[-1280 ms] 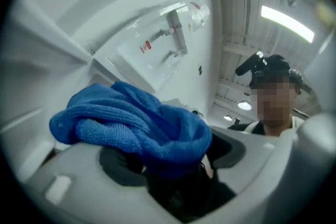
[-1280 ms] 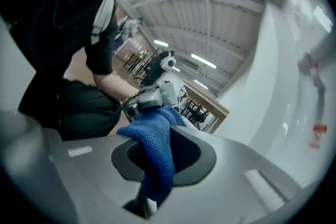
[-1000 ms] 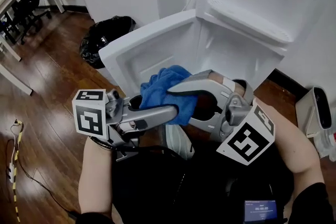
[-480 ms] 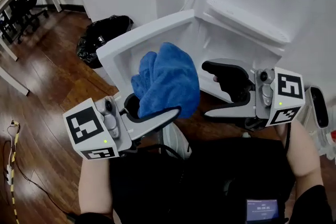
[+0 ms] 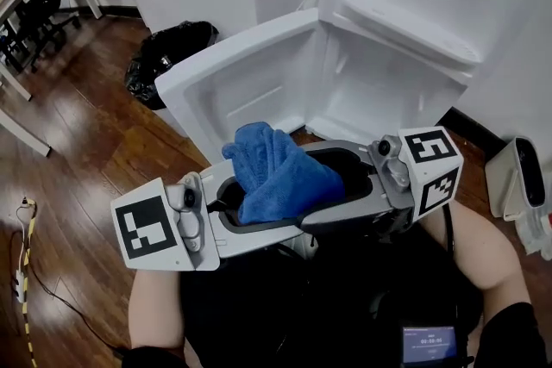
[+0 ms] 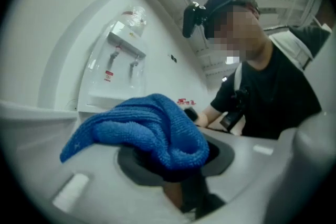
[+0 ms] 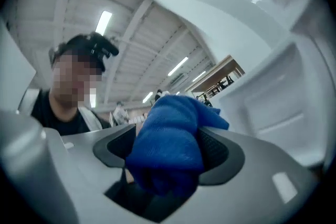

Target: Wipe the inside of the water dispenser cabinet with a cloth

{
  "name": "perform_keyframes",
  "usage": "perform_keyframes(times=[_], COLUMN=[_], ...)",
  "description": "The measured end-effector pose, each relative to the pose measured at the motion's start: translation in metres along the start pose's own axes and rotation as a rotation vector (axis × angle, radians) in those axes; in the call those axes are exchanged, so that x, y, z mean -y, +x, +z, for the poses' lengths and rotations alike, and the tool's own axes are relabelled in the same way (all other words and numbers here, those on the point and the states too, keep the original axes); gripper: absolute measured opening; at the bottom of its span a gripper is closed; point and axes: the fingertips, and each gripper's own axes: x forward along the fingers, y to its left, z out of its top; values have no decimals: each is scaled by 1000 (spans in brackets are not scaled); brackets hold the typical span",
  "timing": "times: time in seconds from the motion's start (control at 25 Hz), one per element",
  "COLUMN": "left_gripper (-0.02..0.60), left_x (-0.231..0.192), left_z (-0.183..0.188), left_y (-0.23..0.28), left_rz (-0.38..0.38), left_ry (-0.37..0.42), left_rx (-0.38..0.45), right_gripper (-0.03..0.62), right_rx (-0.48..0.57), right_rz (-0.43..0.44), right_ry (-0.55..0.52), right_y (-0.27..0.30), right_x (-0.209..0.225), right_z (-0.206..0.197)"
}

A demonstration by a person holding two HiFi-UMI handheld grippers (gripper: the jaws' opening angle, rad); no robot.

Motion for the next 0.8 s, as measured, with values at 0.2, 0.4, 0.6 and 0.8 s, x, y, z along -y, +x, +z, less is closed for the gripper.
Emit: perform_keyframes(times=[0.2, 0.4, 0.6, 0.8], left_gripper=[146, 144, 167, 170], left_x=[-6, -21, -31, -70], left_z=[-29, -45, -28, -12], left_y=[12, 11, -5, -49], left_rz=[101, 120, 90, 344], left_ry=[221, -160, -336, -244], left_rx=[-227, -217, -109, -18], right_gripper=[282, 158, 130, 130], right_rx=[13, -44, 29, 235], right_rz=[-34, -248, -284, -405], right_ry=[187, -130, -101, -98], right_y=[-6, -13, -16, -45], right_x=[21, 28, 32, 50], right_z=[-5, -4, 17, 78])
